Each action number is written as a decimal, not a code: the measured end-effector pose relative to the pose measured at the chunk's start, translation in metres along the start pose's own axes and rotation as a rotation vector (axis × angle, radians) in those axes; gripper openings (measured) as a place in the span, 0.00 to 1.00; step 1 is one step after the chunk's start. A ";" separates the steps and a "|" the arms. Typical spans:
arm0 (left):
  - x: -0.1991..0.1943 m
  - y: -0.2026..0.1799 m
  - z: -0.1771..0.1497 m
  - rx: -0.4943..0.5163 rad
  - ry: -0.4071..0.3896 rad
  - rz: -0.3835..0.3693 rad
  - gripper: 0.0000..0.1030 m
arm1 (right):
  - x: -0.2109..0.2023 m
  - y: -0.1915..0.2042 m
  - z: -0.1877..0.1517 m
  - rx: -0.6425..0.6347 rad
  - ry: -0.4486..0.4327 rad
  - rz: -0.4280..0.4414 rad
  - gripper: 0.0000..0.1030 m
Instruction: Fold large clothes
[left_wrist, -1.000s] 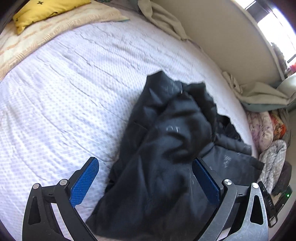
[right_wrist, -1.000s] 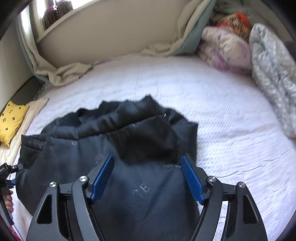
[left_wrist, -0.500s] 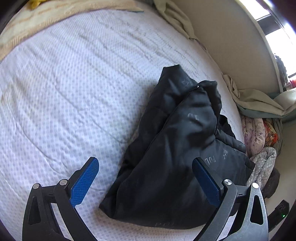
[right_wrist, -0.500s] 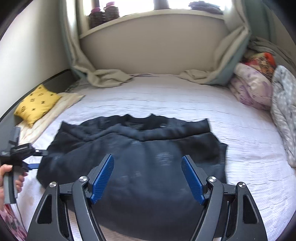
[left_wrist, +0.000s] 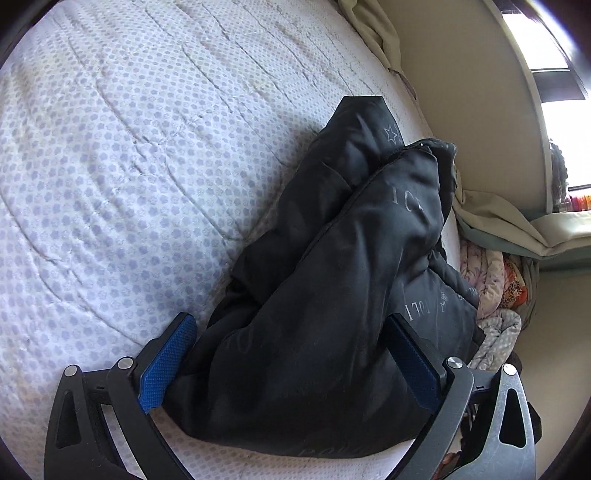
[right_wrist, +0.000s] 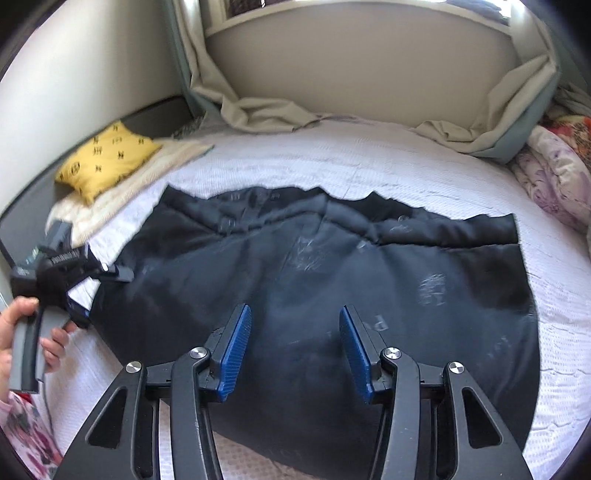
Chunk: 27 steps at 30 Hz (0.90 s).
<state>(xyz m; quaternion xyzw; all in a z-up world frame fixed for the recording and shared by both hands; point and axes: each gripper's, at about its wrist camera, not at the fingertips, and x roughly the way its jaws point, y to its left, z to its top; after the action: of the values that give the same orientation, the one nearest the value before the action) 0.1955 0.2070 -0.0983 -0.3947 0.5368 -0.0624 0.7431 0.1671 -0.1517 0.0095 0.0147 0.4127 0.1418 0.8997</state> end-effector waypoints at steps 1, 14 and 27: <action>0.001 -0.002 -0.001 0.007 -0.011 0.005 0.99 | 0.007 0.001 -0.002 -0.007 0.015 -0.014 0.46; 0.012 -0.011 -0.006 0.021 -0.036 -0.088 0.71 | 0.061 -0.005 -0.021 -0.031 0.106 -0.093 0.46; -0.004 -0.061 -0.014 0.175 -0.105 -0.142 0.35 | 0.069 -0.003 -0.026 -0.034 0.105 -0.121 0.46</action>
<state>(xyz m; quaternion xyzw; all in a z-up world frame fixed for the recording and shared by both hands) 0.2019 0.1601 -0.0565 -0.3679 0.4602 -0.1408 0.7956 0.1913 -0.1384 -0.0593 -0.0329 0.4571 0.0946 0.8837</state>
